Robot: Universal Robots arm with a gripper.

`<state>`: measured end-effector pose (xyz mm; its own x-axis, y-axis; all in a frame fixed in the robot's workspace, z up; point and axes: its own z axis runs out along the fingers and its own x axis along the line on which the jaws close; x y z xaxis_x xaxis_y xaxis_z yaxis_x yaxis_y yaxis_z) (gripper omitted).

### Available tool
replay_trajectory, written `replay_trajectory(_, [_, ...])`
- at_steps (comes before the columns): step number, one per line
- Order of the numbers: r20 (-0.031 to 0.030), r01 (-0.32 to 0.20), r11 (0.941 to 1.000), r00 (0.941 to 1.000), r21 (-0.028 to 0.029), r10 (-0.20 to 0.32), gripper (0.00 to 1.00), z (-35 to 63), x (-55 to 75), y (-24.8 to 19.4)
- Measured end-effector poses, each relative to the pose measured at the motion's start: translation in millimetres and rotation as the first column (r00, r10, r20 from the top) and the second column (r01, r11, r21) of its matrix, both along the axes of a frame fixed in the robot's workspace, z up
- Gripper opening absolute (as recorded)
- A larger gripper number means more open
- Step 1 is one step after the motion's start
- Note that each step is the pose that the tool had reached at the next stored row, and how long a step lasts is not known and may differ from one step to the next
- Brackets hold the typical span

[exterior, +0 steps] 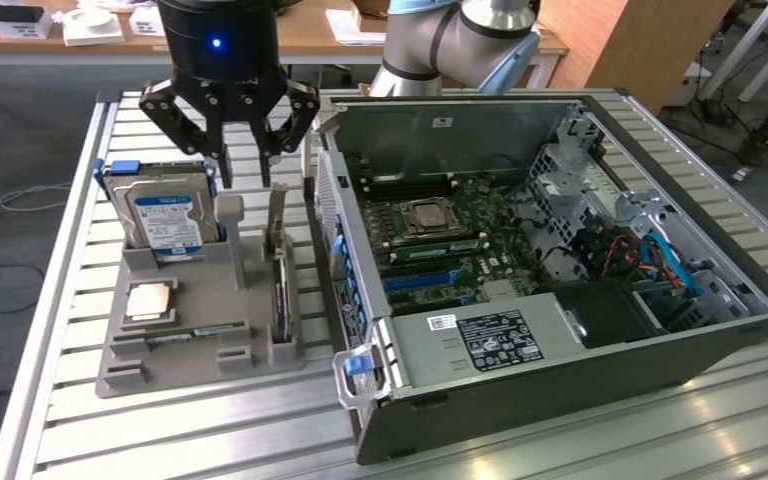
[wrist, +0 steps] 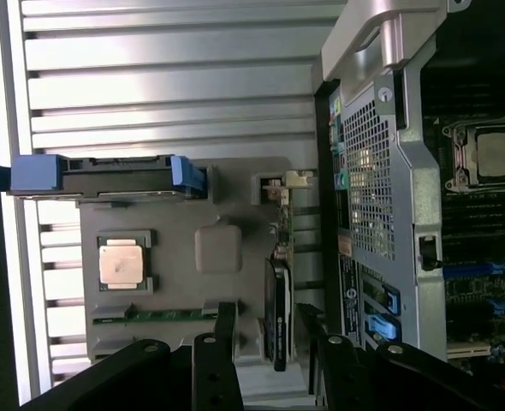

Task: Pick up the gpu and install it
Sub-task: 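Pick up the gpu and move the gpu toward the slot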

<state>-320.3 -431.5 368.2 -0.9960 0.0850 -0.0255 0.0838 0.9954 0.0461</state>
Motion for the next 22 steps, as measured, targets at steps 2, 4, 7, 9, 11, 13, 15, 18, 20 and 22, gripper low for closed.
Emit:
replay_trajectory(2, [0.0004, 0.0, 1.0, 1.0, 0.0, 0.0, 0.42, -3.6, 0.0, 0.0])
replay_trajectory(4, [0.0008, 0.0, 1.0, 1.0, 0.0, 0.0, 0.42, -7.2, 0.0, 0.0])
replay_trajectory(7, [0.001, 0.0, 1.0, 1.0, 0.0, 0.0, 0.42, -12.7, 0.0, 0.0])
replay_trajectory(9, [0.0011, 0.0, 1.0, 1.0, -0.0001, 0.0, 0.42, -16.3, -0.1, -0.1])
replay_trajectory(11, [0.0013, 0.0, 1.0, 1.0, 0.0, 0.0, 0.42, -20.0, -0.1, -0.1])
replay_trajectory(13, [0.0013, 0.0, 1.0, 1.0, 0.0, 0.0, 0.42, -23.5, -0.1, -0.1])
replay_trajectory(15, [0.0014, 0.0, 1.0, 1.0, 0.0, 0.0, 0.42, -27.3, -0.1, -0.2])
replay_trajectory(18, [0.0015, 0.0, 1.0, 1.0, 0.0, 0.0, 0.42, -32.7, -0.1, -0.3])
replay_trajectory(20, [0.0015, 0.0, 1.0, 1.0, 0.0, 0.0, 0.42, -36.3, -0.1, -0.4])
replay_trajectory(22, [0.0016, 0.0, 1.0, 1.0, 0.0, 0.0, 0.42, -39.9, -0.1, -0.5])
